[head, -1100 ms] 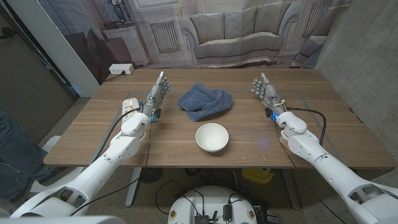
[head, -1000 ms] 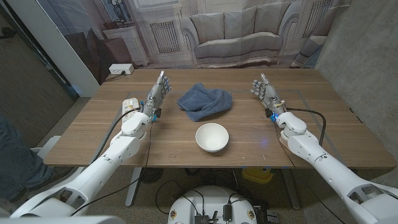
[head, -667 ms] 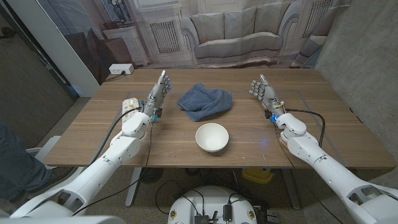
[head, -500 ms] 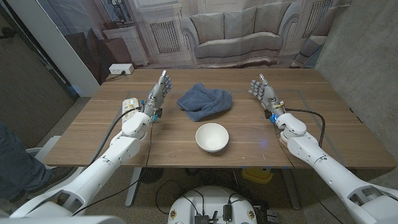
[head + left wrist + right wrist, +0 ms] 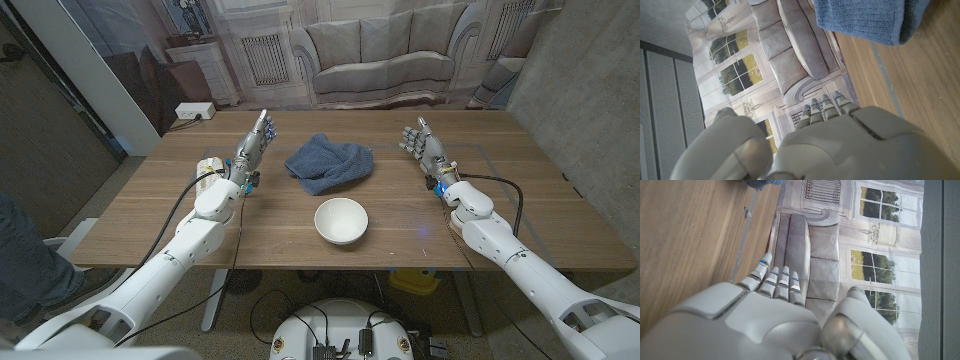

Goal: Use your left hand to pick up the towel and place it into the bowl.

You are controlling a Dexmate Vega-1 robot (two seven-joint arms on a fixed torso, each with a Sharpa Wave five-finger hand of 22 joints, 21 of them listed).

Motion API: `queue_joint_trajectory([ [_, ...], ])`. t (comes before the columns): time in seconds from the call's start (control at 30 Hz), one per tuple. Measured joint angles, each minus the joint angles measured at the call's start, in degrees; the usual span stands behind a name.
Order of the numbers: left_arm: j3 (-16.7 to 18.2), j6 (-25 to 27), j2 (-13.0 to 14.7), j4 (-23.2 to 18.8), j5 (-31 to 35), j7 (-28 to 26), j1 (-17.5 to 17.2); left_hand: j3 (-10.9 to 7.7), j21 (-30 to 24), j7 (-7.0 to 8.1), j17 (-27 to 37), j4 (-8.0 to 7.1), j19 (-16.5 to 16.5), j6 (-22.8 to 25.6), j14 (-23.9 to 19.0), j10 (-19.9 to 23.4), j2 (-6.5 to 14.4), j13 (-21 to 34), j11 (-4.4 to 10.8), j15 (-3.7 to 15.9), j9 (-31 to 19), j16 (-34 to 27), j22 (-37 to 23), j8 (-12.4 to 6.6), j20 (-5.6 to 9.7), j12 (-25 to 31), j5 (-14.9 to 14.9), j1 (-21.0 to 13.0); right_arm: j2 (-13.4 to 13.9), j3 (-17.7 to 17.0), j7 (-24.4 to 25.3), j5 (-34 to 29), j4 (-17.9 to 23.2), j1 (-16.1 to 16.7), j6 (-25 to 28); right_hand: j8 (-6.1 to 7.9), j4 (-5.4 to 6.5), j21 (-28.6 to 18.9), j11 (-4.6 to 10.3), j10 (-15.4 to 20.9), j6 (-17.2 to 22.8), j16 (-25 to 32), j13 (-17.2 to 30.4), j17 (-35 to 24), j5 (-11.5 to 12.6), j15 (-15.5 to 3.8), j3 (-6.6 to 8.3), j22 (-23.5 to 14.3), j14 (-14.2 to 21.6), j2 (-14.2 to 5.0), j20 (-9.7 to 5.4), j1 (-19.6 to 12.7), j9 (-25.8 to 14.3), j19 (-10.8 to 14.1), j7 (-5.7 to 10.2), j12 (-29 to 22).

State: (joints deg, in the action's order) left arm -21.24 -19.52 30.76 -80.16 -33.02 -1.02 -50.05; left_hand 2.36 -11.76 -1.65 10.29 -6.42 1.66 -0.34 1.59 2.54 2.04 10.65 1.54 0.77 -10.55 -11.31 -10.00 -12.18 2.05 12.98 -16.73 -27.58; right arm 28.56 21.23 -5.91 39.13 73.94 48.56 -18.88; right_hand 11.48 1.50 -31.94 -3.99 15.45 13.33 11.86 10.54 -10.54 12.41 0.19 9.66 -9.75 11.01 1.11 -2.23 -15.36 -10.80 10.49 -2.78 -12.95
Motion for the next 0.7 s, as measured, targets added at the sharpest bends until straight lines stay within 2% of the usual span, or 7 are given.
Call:
queue_joint_trajectory([
  [0.23, -0.1, -1.1, 0.0, 0.4, 1.2, -0.1, 0.5, 0.24, 0.0, -0.07, 0.0, 0.24, -0.3, 0.7, -0.5, 0.8, 0.1, 0.0, 0.2, 0.04, 0.0, 0.0, 0.0, -0.46, -0.31, 0.0, -0.2, -0.2, 0.0, -0.4, -0.7, 0.7, 0.5, 0.4, -0.6, 0.0, 0.0, 0.4, 0.0, 0.0, 0.0, 0.0, 0.0, 0.0, 0.0, 0.0, 0.0, 0.0, 0.0, 0.0, 0.0, 0.0, 0.0, 0.0, 0.0, 0.0],
  [0.3, -0.1, -1.7, 0.0, 0.6, 1.4, -0.1, 0.6, 0.26, 0.0, -0.17, 0.0, 0.26, -0.6, 1.3, -0.7, 1.0, 0.3, 0.0, -0.01, 0.06, 0.0, 0.0, 0.0, -0.45, 0.0, 0.0, -0.2, -0.3, 0.1, -0.5, -0.7, 0.8, 0.9, 0.6, -0.6, 0.0, 0.0, 0.5, 0.0, 0.0, 0.0, 0.0, 0.0, 0.0, 0.0, -0.01, 0.0, 0.0, 0.0, 0.0, 0.0, 0.0, 0.0, 0.0, 0.01, 0.0],
  [0.43, -0.2, -2.7, -0.4, 1.7, 1.7, 0.2, 1.1, 0.26, 0.0, 0.1, 0.0, 0.26, -1.0, 1.6, -1.3, 1.8, -0.1, 0.0, 0.33, 0.05, 0.0, -0.3, 0.0, -0.45, -0.41, 0.2, -0.2, -0.7, 0.4, -0.6, -0.7, 0.8, 1.5, 0.8, -0.6, 0.0, 0.0, 0.5, -0.11, 0.1, 0.0, 0.0, 0.0, 0.0, 0.0, -0.11, 0.0, 0.0, 0.1, 0.0, 0.0, 0.0, 0.0, 0.0, 0.01, 0.0],
  [0.6, -0.4, -4.7, -1.2, 3.2, 2.4, 0.8, 1.9, 0.25, -0.2, 0.21, 0.0, 0.74, -1.4, 2.5, -2.0, 2.6, 0.1, 0.1, 0.4, 0.17, 0.0, -0.4, 0.0, -0.45, 0.0, 0.5, -0.2, -0.9, 1.0, -0.8, -0.1, 0.8, 2.7, 1.3, -0.2, 0.0, 0.0, 0.5, -0.11, 0.1, 0.1, 0.0, 0.0, 0.0, 0.0, -0.11, 0.0, 0.0, 0.1, -0.2, 0.0, 0.2, 0.0, 0.0, -0.12, 0.0],
  [0.7, -0.5, -5.6, -1.4, 3.8, 2.9, 1.0, 2.1, 0.25, -0.4, 0.08, 0.0, 0.74, -1.7, 3.0, -2.2, 3.0, -0.1, 0.2, 0.71, 0.4, 0.0, -0.4, 0.0, -0.45, -0.31, 0.5, -0.2, -1.1, 1.3, -0.9, 0.3, 0.8, 3.3, 1.5, 0.1, 0.0, 0.0, 0.5, -0.1, 0.1, 0.2, 0.0, 0.0, 0.0, 0.0, -0.11, 0.0, 0.0, 0.1, -0.24, 0.0, 0.2, 0.0, 0.0, -0.19, 0.0],
])
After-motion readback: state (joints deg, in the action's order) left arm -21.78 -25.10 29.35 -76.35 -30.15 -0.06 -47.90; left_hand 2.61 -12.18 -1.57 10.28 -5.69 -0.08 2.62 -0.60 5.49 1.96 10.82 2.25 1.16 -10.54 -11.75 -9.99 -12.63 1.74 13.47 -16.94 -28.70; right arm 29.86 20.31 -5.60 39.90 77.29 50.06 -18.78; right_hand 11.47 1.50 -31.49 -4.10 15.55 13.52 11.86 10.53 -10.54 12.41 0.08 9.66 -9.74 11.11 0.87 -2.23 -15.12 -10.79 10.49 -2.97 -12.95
